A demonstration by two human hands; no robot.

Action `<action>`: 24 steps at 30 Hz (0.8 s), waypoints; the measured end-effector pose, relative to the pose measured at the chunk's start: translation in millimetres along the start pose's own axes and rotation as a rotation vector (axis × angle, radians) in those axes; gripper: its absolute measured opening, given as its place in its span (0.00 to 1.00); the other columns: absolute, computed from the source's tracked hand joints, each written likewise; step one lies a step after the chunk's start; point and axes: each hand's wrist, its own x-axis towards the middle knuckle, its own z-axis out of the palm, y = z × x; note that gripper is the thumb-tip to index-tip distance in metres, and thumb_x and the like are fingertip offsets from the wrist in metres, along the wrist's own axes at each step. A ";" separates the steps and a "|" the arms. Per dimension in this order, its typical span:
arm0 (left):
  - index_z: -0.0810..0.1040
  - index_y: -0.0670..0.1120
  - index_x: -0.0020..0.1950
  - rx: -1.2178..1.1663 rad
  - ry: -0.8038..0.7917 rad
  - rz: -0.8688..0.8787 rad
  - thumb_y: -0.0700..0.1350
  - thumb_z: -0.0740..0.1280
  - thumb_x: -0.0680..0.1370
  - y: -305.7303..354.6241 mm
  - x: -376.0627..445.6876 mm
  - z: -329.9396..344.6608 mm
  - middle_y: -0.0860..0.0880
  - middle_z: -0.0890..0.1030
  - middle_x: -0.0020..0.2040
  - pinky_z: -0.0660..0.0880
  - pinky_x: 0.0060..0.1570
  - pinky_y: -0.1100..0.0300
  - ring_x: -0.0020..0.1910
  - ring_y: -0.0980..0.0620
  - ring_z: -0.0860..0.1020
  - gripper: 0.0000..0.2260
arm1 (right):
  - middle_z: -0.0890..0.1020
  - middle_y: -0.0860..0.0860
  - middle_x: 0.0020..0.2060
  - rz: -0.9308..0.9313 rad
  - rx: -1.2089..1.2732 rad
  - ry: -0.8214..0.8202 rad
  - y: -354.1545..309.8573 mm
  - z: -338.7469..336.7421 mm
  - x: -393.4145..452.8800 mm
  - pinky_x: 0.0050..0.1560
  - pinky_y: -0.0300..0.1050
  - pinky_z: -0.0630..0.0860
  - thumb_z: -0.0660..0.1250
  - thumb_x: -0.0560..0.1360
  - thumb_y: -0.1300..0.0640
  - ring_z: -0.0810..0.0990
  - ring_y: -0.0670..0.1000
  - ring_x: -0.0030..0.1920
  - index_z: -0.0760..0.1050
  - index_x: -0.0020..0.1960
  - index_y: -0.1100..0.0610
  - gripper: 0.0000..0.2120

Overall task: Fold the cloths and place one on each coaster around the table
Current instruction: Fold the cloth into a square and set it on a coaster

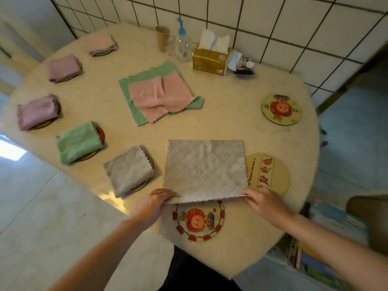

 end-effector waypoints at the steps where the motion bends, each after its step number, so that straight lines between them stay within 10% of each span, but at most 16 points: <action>1: 0.78 0.50 0.64 -0.008 -0.005 -0.035 0.42 0.65 0.78 -1.4 2.1 -2.8 0.52 0.78 0.63 0.65 0.65 0.62 0.65 0.53 0.73 0.15 | 0.83 0.44 0.41 0.013 0.013 0.004 0.4 -2.6 0.3 0.39 0.42 0.80 0.60 0.76 0.50 0.80 0.41 0.38 0.78 0.55 0.51 0.12; 8: 0.82 0.47 0.39 -0.712 0.238 -0.400 0.38 0.71 0.74 -4.7 51.3 -38.6 0.57 0.79 0.30 0.70 0.36 0.63 0.36 0.54 0.75 0.06 | 0.82 0.47 0.37 0.324 0.467 0.322 3.8 -30.6 48.6 0.38 0.38 0.77 0.70 0.73 0.58 0.80 0.44 0.39 0.79 0.44 0.54 0.01; 24: 0.81 0.43 0.41 -0.830 0.280 -0.760 0.48 0.68 0.77 -18.6 157.4 -27.0 0.40 0.83 0.40 0.78 0.50 0.42 0.42 0.41 0.81 0.09 | 0.81 0.50 0.40 0.731 0.662 0.384 34.3 -30.8 151.7 0.46 0.43 0.76 0.66 0.76 0.61 0.79 0.50 0.43 0.80 0.53 0.62 0.08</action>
